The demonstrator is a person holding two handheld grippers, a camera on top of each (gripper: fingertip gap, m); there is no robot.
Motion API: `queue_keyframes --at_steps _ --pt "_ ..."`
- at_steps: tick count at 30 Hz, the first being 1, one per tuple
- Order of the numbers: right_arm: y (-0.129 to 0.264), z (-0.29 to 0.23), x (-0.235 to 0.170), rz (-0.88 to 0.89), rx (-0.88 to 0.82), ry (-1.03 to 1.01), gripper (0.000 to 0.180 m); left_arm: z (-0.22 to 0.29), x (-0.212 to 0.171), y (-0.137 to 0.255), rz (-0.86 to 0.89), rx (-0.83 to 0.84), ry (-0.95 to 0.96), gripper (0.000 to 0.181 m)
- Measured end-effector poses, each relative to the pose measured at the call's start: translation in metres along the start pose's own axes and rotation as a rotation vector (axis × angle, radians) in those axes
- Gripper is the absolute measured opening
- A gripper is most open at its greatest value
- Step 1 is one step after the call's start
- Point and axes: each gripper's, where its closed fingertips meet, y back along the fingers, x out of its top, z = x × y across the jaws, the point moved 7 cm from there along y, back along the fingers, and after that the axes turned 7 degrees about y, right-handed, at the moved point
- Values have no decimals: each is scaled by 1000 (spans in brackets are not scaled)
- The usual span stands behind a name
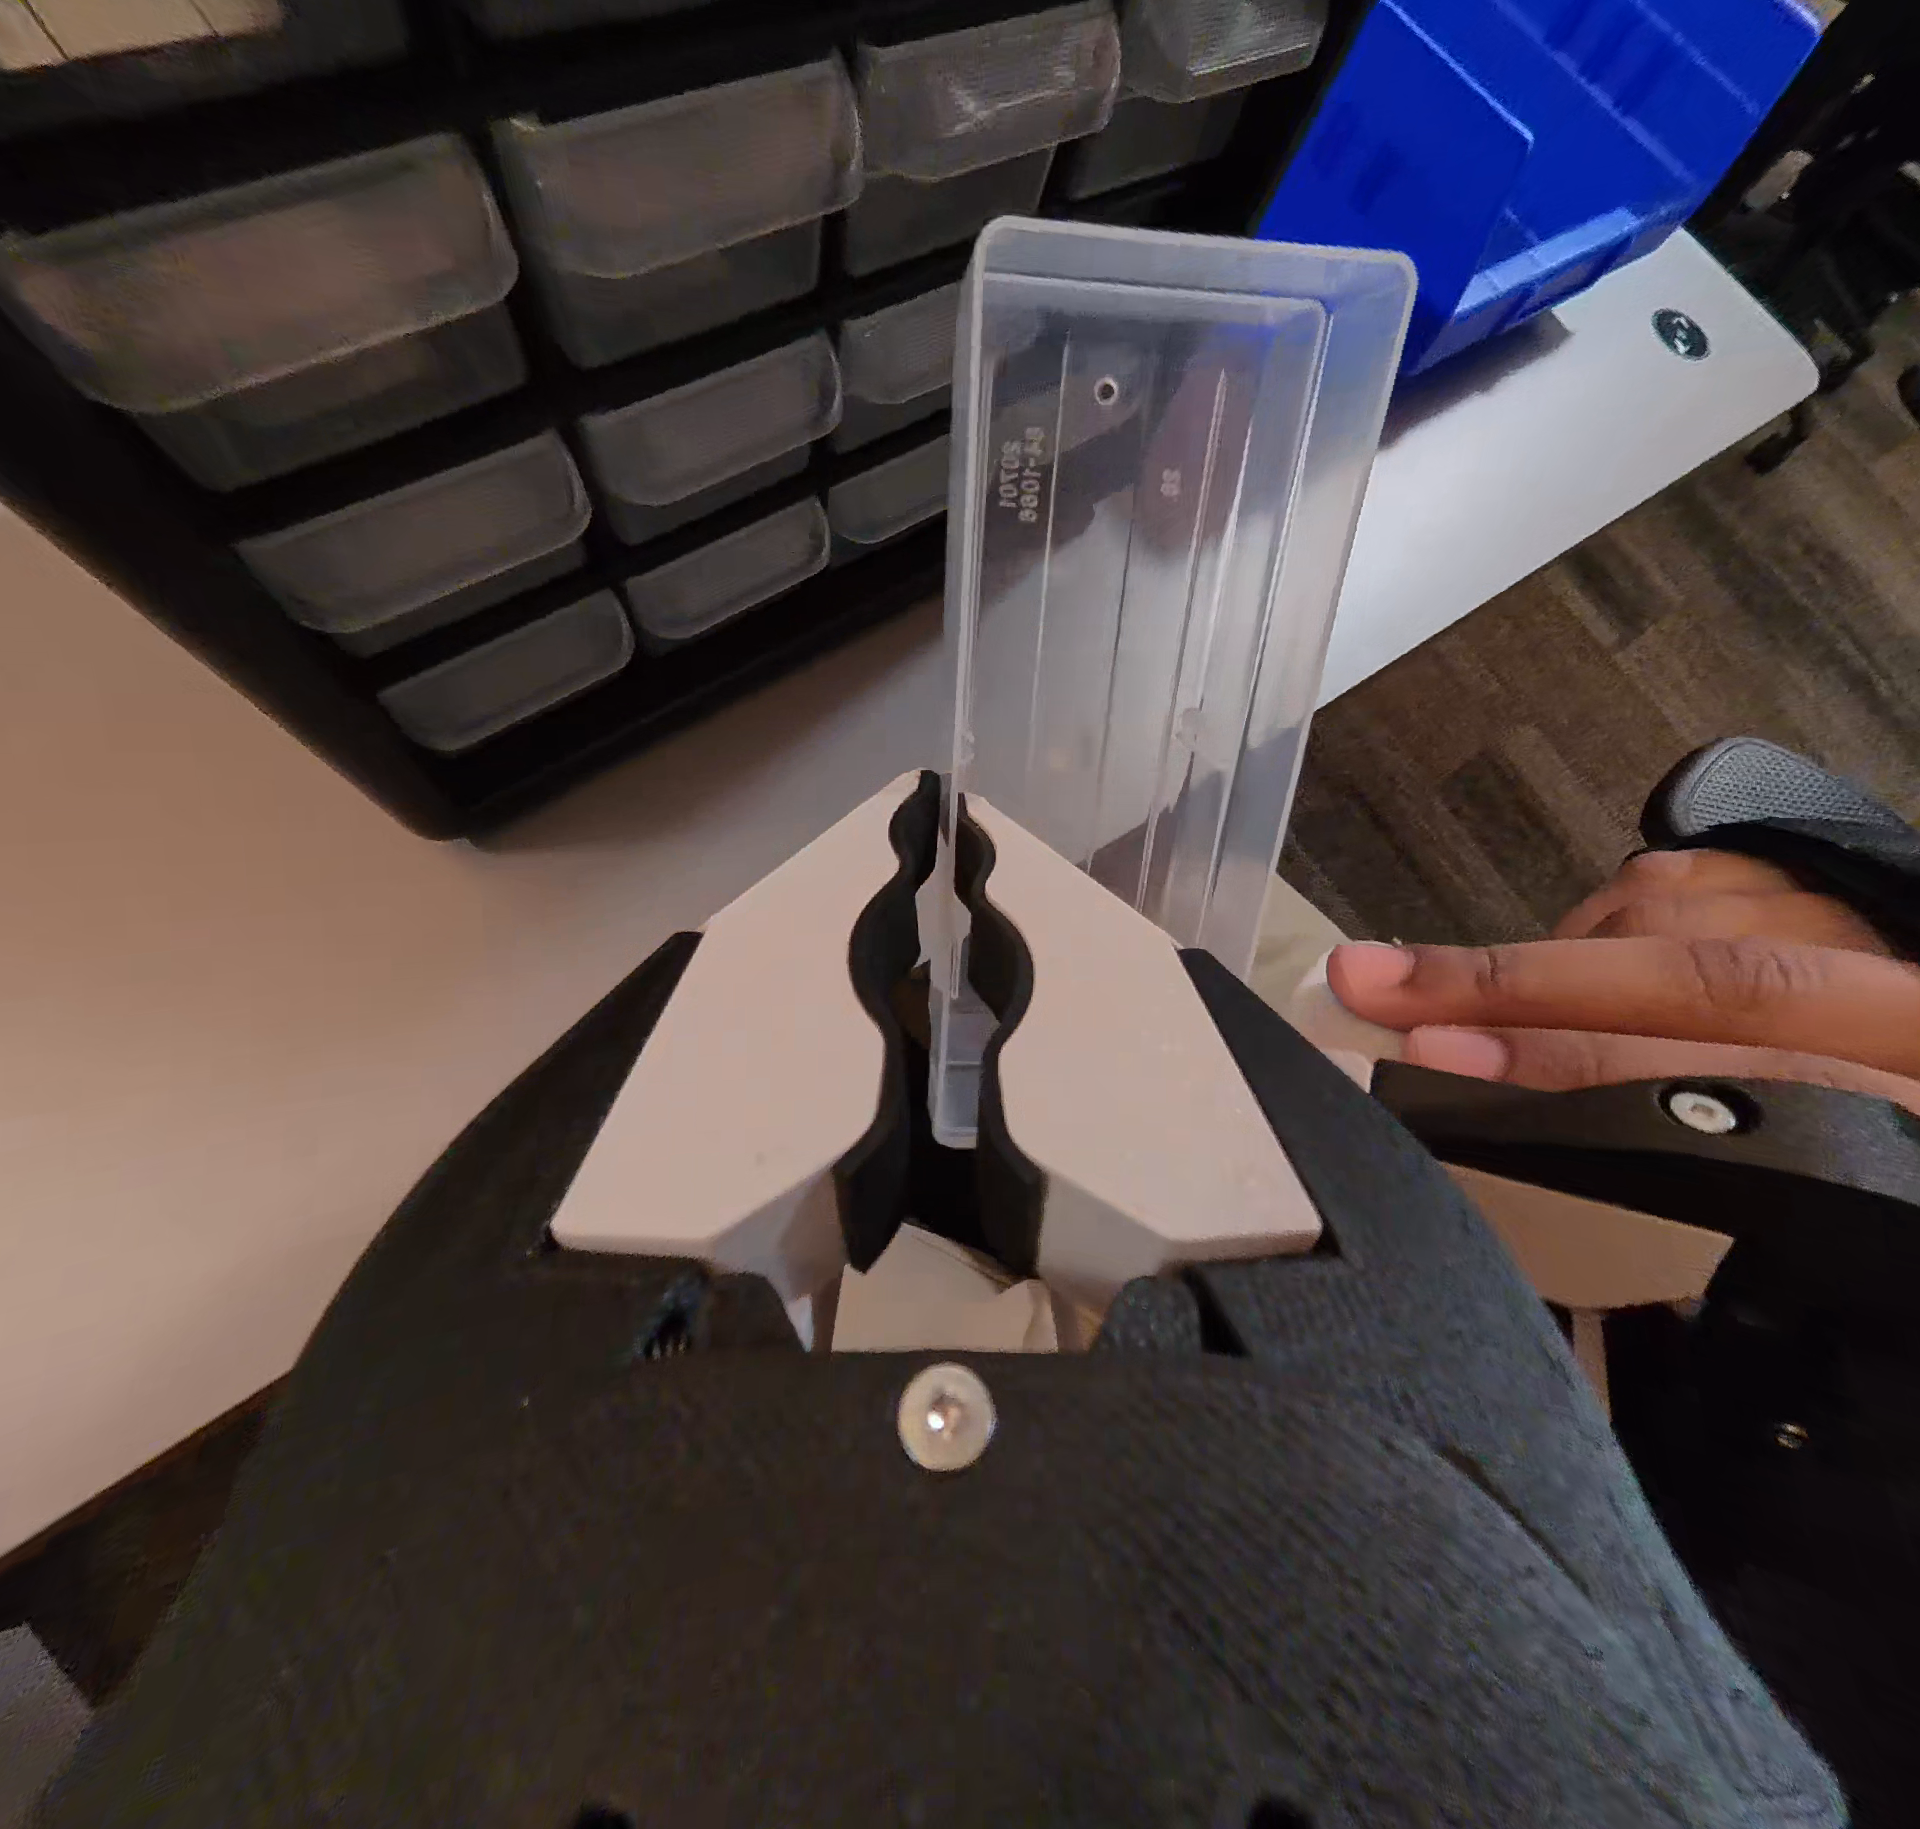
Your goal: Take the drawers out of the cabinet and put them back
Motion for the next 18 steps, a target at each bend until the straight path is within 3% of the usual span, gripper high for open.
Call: queue_keyframes --at_steps 9,18 --pt "-1 -5 -15 0 80 -25 14 -4 -3 -20 -94 -83 -11 1" --pt "38 25 -57 225 210 -325 12 9 22 -17 28 -254 -99 52"
